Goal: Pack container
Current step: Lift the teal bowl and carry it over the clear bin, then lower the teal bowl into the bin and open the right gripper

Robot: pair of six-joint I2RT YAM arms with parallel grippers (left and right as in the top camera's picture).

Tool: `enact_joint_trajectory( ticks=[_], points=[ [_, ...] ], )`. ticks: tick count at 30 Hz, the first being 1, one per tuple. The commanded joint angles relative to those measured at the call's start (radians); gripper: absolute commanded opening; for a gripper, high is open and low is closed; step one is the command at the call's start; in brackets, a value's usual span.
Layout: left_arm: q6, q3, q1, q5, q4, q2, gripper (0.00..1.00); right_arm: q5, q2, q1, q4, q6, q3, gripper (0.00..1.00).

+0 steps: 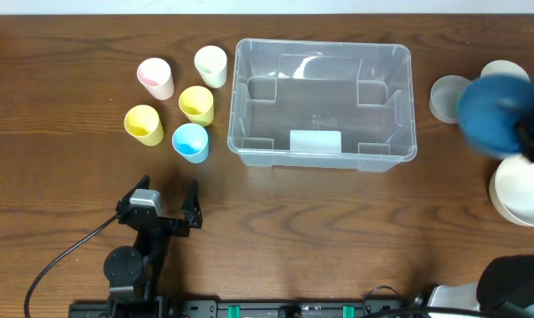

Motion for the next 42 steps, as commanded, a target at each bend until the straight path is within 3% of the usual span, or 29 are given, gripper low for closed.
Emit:
enact_joint_trajectory(
  ticks=[1,6,11,16,19,29,42],
  points=[
    [-0.005,-0.019,0.005,0.006,-0.032,-0.006,0.98,-0.073,-0.014,0.013,-0.065,-0.006,0.187,0.02],
    [-0.005,-0.019,0.005,0.006,-0.032,-0.006,0.98,-0.193,-0.05,0.15,-0.069,-0.068,0.311,0.02],
    [-0.005,-0.019,0.005,0.006,-0.032,-0.006,0.98,-0.191,-0.063,0.47,0.047,-0.068,0.311,0.01],
    [-0.005,-0.019,0.005,0.006,-0.032,-0.006,0.98,-0.053,0.026,0.778,0.175,-0.051,0.309,0.02],
    [-0.005,-0.019,0.004,0.006,-0.032,-0.006,0.98,0.058,0.106,0.88,0.185,0.029,0.309,0.02],
    [-0.005,-0.019,0.005,0.006,-0.032,-0.006,0.98,-0.006,0.365,0.913,0.185,0.075,0.309,0.02],
    [-0.005,-0.019,0.005,0.006,-0.032,-0.006,0.98,-0.043,0.566,0.912,0.206,0.093,0.309,0.02]
  ],
)
